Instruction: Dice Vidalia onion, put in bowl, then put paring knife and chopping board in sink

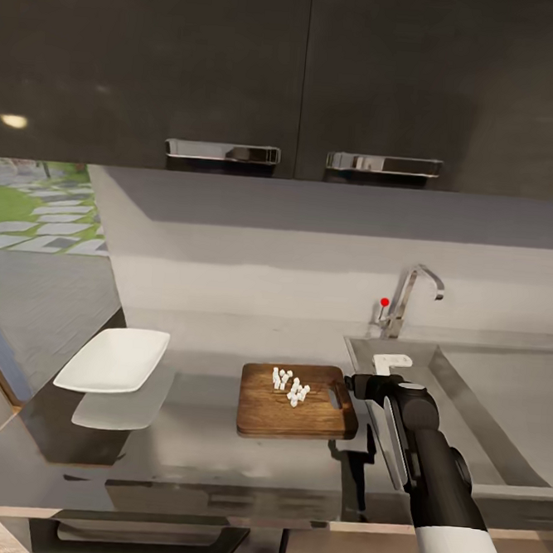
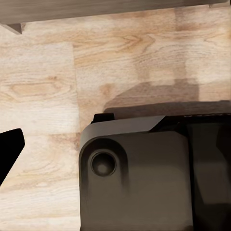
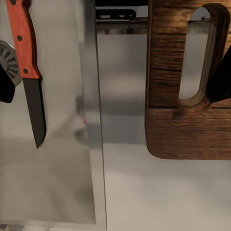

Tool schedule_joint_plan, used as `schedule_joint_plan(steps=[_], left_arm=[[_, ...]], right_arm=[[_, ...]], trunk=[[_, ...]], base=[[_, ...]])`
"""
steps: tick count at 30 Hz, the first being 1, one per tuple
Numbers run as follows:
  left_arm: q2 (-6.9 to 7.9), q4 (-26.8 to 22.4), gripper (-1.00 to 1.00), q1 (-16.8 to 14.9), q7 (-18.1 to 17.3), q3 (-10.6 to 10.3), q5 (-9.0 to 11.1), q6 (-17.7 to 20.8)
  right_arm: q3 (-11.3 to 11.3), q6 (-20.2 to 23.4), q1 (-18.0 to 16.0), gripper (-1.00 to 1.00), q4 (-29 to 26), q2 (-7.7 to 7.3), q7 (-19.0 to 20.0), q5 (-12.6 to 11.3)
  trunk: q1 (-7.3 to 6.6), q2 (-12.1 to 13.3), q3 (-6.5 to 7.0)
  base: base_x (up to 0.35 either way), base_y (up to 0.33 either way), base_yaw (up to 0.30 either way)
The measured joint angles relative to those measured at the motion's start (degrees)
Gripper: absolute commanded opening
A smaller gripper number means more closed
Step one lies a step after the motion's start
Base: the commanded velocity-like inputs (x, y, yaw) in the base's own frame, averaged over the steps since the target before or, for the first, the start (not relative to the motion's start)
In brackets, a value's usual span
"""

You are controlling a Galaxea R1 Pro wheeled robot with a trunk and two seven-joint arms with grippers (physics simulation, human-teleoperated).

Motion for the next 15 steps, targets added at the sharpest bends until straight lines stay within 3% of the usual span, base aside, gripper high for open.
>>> schedule_joint_plan(steps=[5, 15], left_arm=[[0.00, 0.0, 1.00, 0.0, 0.0, 0.0, 0.0, 0.0], [0.00, 0.0, 1.00, 0.0, 0.0, 0.0, 0.0, 0.1]], right_arm=[[0.0, 0.0, 0.0, 1.00, 0.0, 0.00, 0.0, 0.0], [0.1, 0.0, 0.0, 1.00, 0.9, 0.08, 0.0, 0.0]], trunk=[[0.00, 0.0, -0.31], [-2.19, 4.0, 0.87]], base=[[0.000, 0.000, 0.000], [0.000, 0.000, 0.000]])
